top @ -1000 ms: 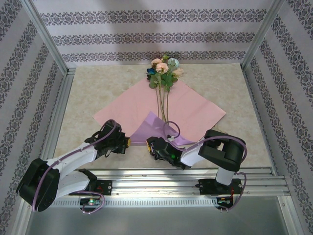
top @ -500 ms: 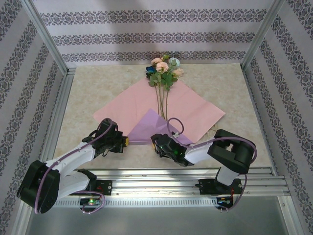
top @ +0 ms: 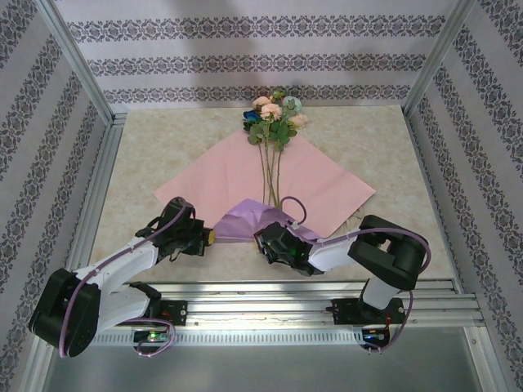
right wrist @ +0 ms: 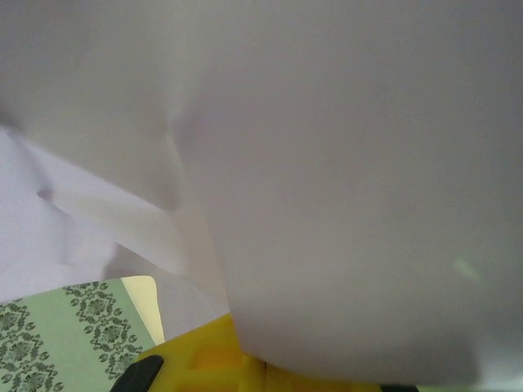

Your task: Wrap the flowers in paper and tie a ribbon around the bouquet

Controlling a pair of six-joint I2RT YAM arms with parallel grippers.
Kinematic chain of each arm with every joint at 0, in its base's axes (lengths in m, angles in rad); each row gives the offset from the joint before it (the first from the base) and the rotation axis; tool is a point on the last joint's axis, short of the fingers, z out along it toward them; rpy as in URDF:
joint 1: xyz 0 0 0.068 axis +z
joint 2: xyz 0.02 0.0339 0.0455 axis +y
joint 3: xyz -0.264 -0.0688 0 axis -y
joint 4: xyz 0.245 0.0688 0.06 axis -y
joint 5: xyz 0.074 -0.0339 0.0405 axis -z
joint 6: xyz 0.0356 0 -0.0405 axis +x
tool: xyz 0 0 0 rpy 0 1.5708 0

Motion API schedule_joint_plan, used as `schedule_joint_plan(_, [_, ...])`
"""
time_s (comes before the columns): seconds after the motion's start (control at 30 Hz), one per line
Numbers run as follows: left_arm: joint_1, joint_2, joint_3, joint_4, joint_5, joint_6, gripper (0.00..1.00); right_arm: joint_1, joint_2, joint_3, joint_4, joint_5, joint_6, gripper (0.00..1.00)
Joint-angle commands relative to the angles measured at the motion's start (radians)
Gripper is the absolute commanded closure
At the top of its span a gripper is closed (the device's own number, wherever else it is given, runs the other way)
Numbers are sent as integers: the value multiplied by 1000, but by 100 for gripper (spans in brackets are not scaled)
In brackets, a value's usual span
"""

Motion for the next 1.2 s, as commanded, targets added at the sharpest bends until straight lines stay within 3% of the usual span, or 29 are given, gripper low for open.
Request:
schedule_joint_plan(0.0, [26,-22,15,-134,-17,34,66,-26,-22,20,-148,47,15,100])
schedule_joint_plan(0.1, [20,-49,58,-213,-3,84,44,-26,-31,44,-170,38,39,100])
schedule_joint_plan(0.23, [-29,-112,72,-255,-26,70,36,-27,-38,71,-196,18,52,100])
schedule_joint_plan(0.4, [-129,-96,49,-132,-91,2,34,-29,-34,84,-195,-4,64,100])
schedule_joint_plan(0.7, [-213,75,47,84,-129,-69,39,-32,-40,85,-195,-28,70,100])
schedule_joint_plan(0.93, [-279,258,57,265,-146,-114,58,-40,-41,82,-183,-44,67,100])
schedule_joint_plan(1.0, [-280,295,61,285,-150,-110,69,-42,-41,79,-182,-48,64,100])
schedule_joint_plan(1.1, [-279,314,45,312,-167,-130,98,-47,-47,68,-185,-53,49,98])
schedule_joint_plan(1.17, [-279,294,34,292,-182,-138,100,-56,-62,47,-191,-56,29,86])
